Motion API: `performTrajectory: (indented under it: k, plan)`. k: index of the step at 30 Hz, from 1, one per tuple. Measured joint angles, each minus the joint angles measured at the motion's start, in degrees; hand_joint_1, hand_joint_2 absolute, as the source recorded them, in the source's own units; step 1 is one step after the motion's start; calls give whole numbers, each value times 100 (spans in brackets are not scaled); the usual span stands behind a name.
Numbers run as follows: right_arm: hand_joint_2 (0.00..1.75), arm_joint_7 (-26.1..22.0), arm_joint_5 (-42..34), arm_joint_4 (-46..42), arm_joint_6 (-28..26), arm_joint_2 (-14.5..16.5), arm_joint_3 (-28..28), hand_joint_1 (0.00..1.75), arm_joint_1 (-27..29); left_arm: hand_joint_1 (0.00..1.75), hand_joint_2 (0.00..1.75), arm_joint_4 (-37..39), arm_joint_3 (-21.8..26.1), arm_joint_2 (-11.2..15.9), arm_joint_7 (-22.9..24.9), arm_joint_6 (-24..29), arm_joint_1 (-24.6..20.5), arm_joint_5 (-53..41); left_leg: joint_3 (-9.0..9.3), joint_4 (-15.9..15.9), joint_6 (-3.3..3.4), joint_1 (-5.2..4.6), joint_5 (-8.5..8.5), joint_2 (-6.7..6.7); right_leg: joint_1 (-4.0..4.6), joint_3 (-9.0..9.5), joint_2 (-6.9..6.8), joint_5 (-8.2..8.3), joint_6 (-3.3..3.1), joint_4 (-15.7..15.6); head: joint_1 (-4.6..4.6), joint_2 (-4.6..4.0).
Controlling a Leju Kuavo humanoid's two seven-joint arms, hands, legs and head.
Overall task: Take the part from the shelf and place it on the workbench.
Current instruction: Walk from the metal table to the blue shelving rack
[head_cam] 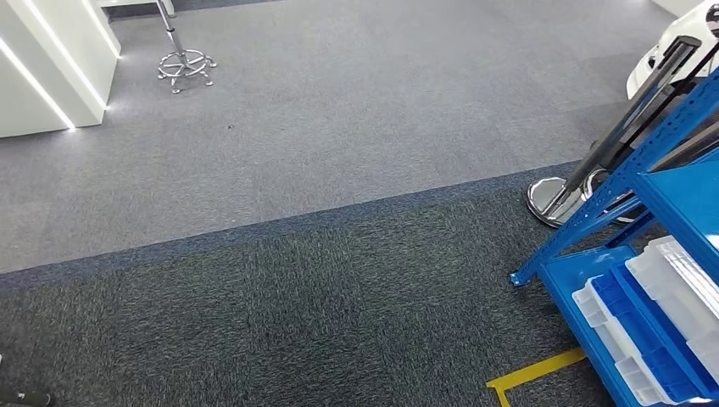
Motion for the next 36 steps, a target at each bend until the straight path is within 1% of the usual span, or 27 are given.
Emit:
performTrajectory:
  k: [2,3,4,5,6,8,9,10,11,12,14,16,17,18,19,20,21,23,25,27,28,30,31,33,34,35,36]
  plan:
    - [0,3,0,0,0,0,0,0,-9,0,0,0,0,1,1,0,22,3,-10,-3,27,-22,-6,182,-9,-350,-167,-341,36,725,1,0]
    - [0,6,0,0,0,0,0,0,-7,0,0,0,0,1,2,0,28,4,-12,-1,31,-28,-12,272,-19,-450,-193,-394,49,944,2,0]
    - [0,11,0,0,0,0,0,0,-2,0,0,0,0,1,4,0,27,5,-11,-1,31,-32,-18,351,-24,-449,-213,-344,57,968,1,0]
    - [0,17,0,0,1,0,0,0,4,0,0,0,0,-1,5,0,22,6,-3,0,26,-32,-26,417,-26,-329,-241,-200,56,766,2,0]
    - [0,22,1,0,1,-1,0,0,9,0,0,0,0,-2,8,0,16,7,12,1,14,-33,-37,479,-21,-109,-315,-6,42,384,2,0]
    - [0,26,7,0,2,-1,0,0,5,0,0,0,0,-5,16,-1,12,10,44,9,-35,-53,-70,582,30,294,-541,235,-27,-355,0,0]
    - [0,26,12,0,3,-2,-1,0,0,0,0,0,0,-5,22,-2,10,15,59,13,-64,-62,-86,629,57,395,-613,275,-63,-556,-1,0]
    - [0,26,16,0,3,-2,-1,0,-1,0,0,0,0,-7,26,-3,6,21,74,11,-96,-69,-97,671,82,414,-625,263,-95,-615,-2,0]
    - [0,26,19,0,3,-2,-2,0,2,0,0,0,0,-10,28,-5,-2,27,96,0,-125,-69,-103,715,87,408,-564,275,-121,-625,-3,0]
    - [0,26,20,0,3,-2,-3,0,7,0,0,0,0,-13,31,-7,-11,33,114,4,-157,-65,-119,719,71,420,-512,289,-152,-648,-3,0]
    - [0,26,20,-1,2,-1,-5,0,4,0,0,0,-1,-17,31,-8,-24,40,51,214,-219,-51,-284,511,31,449,-408,329,-225,-702,-5,0]
    - [0,26,21,-2,3,-2,-6,0,-9,0,0,0,-1,-16,31,-7,-17,45,-239,856,-262,-30,-648,233,15,451,-302,349,-272,-718,-7,0]
    - [0,26,22,-2,4,-2,-7,0,-12,0,0,0,-2,-16,32,-7,-6,47,-425,1243,-275,-24,-813,183,18,444,-238,350,-281,-714,-9,0]
    - [0,26,25,-2,5,-2,-7,0,-10,0,0,0,-2,-16,33,-7,6,51,-566,1524,-287,-19,-886,167,21,443,-167,349,-285,-708,-8,0]
    - [0,26,27,-2,7,-2,-7,0,-5,0,0,0,-2,-16,33,-7,16,54,-626,1614,-295,-13,-841,162,20,443,-90,346,-284,-698,-9,0]
    - [0,27,28,-2,8,-1,-7,0,-1,0,0,0,-2,-16,33,-7,21,56,-584,1481,-299,-5,-685,153,16,444,-9,342,-277,-681,-9,0]
    - [0,27,28,-2,8,-1,-7,0,1,0,0,0,-2,-16,33,-7,21,57,-449,1147,-301,8,-451,111,8,444,71,332,-262,-656,-9,0]
    - [0,27,28,-2,9,0,-7,0,-4,0,0,0,-1,-16,32,-7,18,57,-153,429,-296,37,-136,-114,1,413,214,303,-212,-587,-8,0]
    - [0,26,28,-2,8,0,-8,0,-10,0,0,0,-2,-16,33,-7,15,57,-44,138,-265,40,-94,-257,2,356,327,299,-141,-545,-3,0]
    - [0,27,28,-2,7,-1,-9,0,5,0,0,0,-2,-19,36,-7,8,59,-35,103,-196,29,-73,-168,-13,319,415,317,-67,-548,-3,0]
    - [0,27,28,-2,7,-1,-9,0,15,0,0,0,-2,-19,35,-7,3,59,-23,76,-151,31,-53,-108,-13,299,361,291,-40,-513,-1,0]
    - [0,27,30,-2,9,-1,-10,0,14,0,0,0,-1,-20,32,-7,0,59,-10,19,-66,42,-15,29,-9,129,105,65,0,-162,13,0]
    - [0,27,31,-2,11,-1,-11,0,7,0,0,0,-1,-19,31,-8,4,58,-9,11,-43,31,-13,105,-4,-38,-51,-120,14,176,19,0]
    - [0,26,34,-2,18,-2,-11,0,-4,0,0,0,-1,-19,31,-10,21,61,-13,12,-25,15,-24,270,-15,-383,-176,-397,40,862,22,0]
    - [0,26,35,-2,21,-2,-11,0,-4,0,0,0,-1,-19,31,-11,23,62,-11,13,-25,12,-33,348,-20,-455,-200,-401,48,1005,22,0]
    - [0,26,35,-2,22,-2,-11,0,0,0,0,0,0,-19,31,-13,19,63,-2,14,-30,11,-44,418,-23,-406,-224,-290,49,917,23,0]
    - [0,26,35,-2,23,-3,-11,0,3,0,0,0,0,-23,31,-14,12,63,15,14,-41,11,-58,479,-22,-244,-273,-102,41,614,23,0]
